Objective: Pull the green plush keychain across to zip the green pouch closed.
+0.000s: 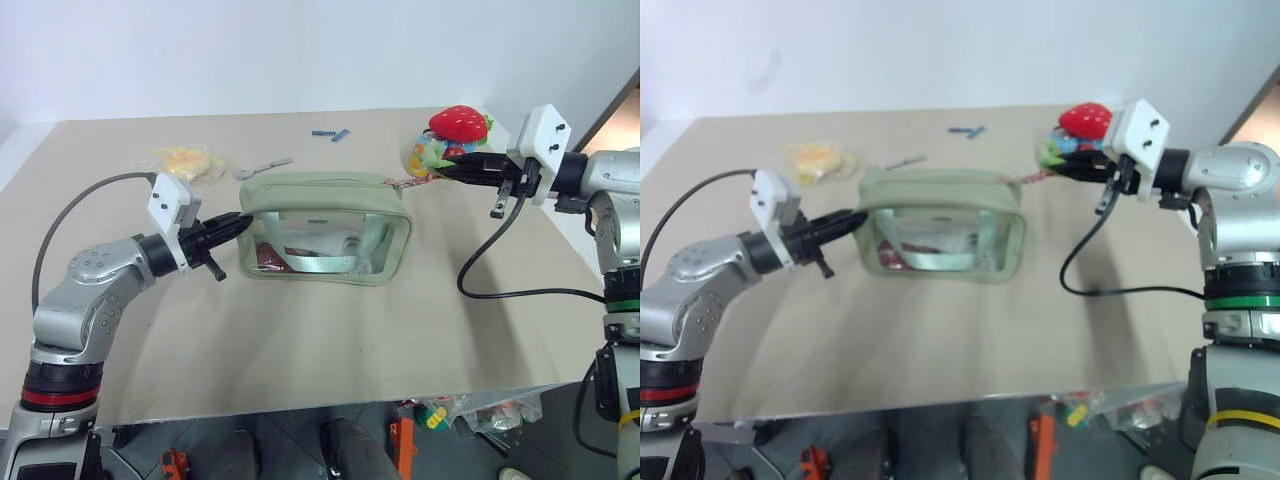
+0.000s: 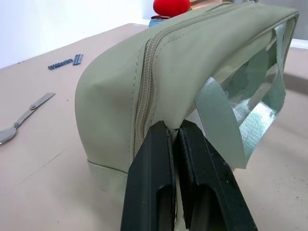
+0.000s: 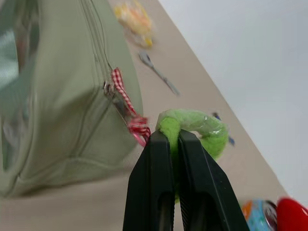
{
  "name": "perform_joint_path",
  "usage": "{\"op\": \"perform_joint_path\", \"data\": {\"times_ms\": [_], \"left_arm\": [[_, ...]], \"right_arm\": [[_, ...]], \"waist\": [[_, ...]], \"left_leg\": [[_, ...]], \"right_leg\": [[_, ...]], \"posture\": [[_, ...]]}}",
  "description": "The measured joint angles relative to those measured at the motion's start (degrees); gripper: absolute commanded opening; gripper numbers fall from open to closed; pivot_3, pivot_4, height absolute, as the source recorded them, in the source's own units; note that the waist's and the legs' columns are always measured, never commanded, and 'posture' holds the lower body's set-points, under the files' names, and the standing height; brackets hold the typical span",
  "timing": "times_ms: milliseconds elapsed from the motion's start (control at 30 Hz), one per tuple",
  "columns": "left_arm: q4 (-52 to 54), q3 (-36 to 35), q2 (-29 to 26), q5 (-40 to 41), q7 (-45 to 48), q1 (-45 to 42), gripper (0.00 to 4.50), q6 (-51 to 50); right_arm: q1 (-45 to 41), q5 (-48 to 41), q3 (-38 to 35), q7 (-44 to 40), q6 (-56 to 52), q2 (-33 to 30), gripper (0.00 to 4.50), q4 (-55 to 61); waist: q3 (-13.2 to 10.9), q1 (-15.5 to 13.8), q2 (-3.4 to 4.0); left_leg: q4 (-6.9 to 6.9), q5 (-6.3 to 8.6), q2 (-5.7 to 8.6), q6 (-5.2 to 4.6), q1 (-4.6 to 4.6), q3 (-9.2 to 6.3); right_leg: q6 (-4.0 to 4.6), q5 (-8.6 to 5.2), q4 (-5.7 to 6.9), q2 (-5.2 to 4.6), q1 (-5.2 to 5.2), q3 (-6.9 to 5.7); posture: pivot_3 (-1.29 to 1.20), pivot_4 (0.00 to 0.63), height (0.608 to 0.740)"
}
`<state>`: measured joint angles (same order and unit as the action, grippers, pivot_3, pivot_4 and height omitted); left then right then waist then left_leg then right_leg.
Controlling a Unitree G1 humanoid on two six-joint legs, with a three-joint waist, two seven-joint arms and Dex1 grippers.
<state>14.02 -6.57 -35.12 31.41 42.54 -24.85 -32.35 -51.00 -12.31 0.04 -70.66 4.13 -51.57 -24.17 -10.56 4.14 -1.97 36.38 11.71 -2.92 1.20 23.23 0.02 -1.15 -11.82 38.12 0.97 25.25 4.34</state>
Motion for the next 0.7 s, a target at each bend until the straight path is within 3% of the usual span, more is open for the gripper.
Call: {"op": "perform_joint_path", "data": {"times_ms": [367,700], "left_arm": [[1.29,0.58,0.51,0.0,-1.78,0.26,0.0,-0.57],[1.36,1.22,0.71,-0.13,-2.36,0.18,0.0,-0.56]], "right_arm": [[8.02,4.8,0.81,1.02,2.1,-1.37,0.02,2.44],[12.57,10.11,6.52,4.87,3.23,4.06,0.02,6.13]], "waist": [[0.0,-0.05,0.0],[0.0,-0.03,0.0]], "left_leg": [[0.06,-0.01,0.1,0.02,-0.01,0.01],[0.08,-0.17,0.15,0.27,-0.04,0.02]], "right_leg": [[-0.11,0.03,0.0,-0.09,-0.04,0.04],[-0.23,0.11,0.0,-0.14,-0.08,0.06]], "posture": [[0.0,0.15,0.74],[0.0,0.15,0.74]]}}
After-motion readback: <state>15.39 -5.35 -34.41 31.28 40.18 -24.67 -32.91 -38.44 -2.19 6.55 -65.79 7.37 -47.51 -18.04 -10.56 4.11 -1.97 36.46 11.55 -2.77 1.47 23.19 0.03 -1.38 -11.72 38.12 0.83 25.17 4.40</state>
